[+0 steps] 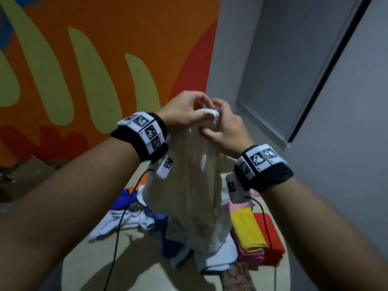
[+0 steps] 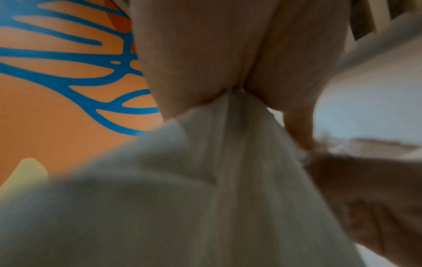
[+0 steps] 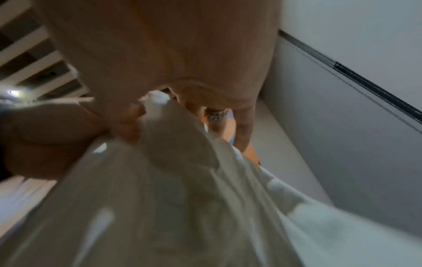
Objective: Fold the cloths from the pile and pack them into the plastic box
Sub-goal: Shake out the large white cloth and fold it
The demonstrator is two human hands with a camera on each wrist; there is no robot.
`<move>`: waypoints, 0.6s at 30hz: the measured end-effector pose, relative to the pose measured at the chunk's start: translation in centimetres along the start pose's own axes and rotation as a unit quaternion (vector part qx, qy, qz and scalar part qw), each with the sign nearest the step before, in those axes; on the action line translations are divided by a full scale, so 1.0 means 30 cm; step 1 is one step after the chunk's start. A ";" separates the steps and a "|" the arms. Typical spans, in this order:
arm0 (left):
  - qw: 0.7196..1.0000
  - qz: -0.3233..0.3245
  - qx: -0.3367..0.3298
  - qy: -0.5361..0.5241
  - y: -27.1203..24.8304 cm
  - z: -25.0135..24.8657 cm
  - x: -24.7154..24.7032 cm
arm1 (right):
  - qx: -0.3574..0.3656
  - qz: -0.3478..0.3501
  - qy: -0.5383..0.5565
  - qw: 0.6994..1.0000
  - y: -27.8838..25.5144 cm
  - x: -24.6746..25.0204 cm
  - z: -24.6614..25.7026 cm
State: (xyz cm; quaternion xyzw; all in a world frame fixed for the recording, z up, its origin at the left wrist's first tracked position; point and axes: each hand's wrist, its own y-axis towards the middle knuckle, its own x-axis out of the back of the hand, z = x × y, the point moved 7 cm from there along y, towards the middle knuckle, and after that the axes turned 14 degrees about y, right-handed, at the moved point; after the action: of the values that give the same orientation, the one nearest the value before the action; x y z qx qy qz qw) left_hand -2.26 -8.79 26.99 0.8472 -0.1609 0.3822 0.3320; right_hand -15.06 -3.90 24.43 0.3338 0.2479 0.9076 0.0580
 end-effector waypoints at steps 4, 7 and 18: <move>0.968 0.145 -0.005 0.205 -0.043 0.098 -0.040 | -0.048 -0.091 -0.092 0.990 0.016 0.098 -0.070; 0.954 0.150 0.074 0.248 -0.097 0.270 -0.036 | -0.083 -0.120 -0.115 0.982 0.021 0.182 -0.142; 0.970 0.011 0.239 -0.051 -0.195 0.505 -0.018 | -0.163 -0.193 -0.027 0.967 -0.013 0.292 -0.279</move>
State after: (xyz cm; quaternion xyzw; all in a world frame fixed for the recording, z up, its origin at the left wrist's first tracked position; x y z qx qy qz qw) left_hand 8.65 -14.90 16.63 0.9185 -0.0908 0.3698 0.1065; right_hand -27.14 -4.62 23.81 0.2898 0.1544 0.8980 0.2928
